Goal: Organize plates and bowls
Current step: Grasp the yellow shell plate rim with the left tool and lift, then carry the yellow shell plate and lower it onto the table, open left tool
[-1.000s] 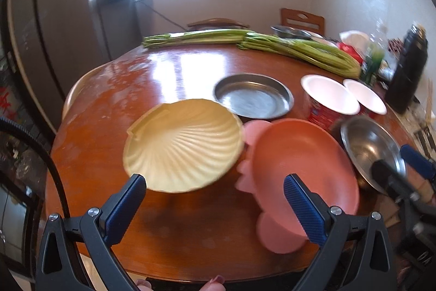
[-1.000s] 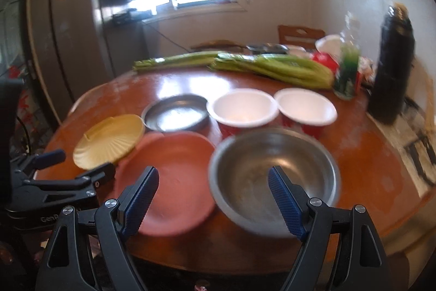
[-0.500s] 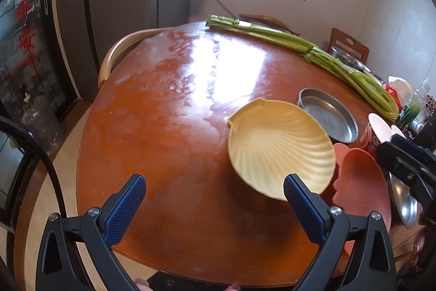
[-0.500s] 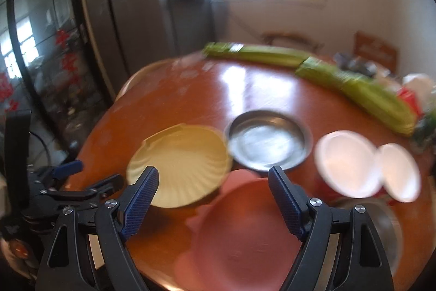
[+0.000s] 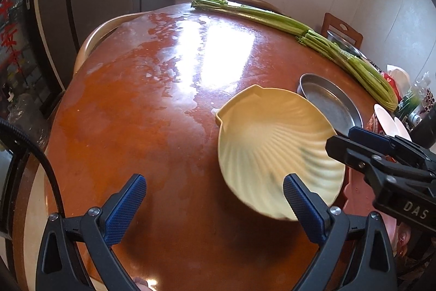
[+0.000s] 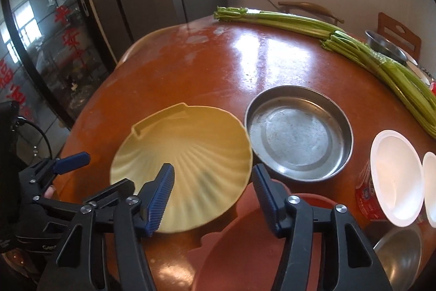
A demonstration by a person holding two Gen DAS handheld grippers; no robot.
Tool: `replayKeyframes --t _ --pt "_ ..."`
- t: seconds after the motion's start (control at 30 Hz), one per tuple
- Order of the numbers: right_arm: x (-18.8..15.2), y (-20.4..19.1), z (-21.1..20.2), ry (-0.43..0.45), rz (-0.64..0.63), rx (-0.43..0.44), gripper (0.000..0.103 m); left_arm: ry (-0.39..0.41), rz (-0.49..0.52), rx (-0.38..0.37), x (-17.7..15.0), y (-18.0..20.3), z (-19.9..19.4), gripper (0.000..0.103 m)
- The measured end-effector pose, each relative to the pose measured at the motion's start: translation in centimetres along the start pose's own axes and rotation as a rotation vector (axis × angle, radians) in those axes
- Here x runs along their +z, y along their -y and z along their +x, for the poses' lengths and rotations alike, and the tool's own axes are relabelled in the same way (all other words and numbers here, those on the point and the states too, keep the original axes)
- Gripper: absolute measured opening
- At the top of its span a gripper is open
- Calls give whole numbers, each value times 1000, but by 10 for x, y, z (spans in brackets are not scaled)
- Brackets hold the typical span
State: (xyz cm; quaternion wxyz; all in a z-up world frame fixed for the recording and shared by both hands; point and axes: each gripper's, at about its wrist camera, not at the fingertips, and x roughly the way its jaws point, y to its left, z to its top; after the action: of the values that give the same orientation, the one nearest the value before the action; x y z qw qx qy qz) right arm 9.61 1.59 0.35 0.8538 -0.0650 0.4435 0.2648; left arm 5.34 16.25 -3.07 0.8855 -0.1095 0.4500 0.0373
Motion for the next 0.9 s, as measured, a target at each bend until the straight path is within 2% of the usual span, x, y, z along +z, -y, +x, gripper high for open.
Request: replayKeyframes --t 0.27,0.33,0.47,0.7,0.9 --pt "3 7 17 -25 4 -20 52 -13 19 -10 5 6 9 98" --pt "5 8 21 -36 5 -21 47 -16 13 -13 5 6 11 96" --pt "5 6 22 -37 -7 -26 46 -18 11 -21 6 8 13 89" --pt "4 4 22 -43 -10 11 42 -17 17 -41 8 13 17 61" --pt "4 0 20 -48 11 49 42 -6 22 -45 13 9 17 58"
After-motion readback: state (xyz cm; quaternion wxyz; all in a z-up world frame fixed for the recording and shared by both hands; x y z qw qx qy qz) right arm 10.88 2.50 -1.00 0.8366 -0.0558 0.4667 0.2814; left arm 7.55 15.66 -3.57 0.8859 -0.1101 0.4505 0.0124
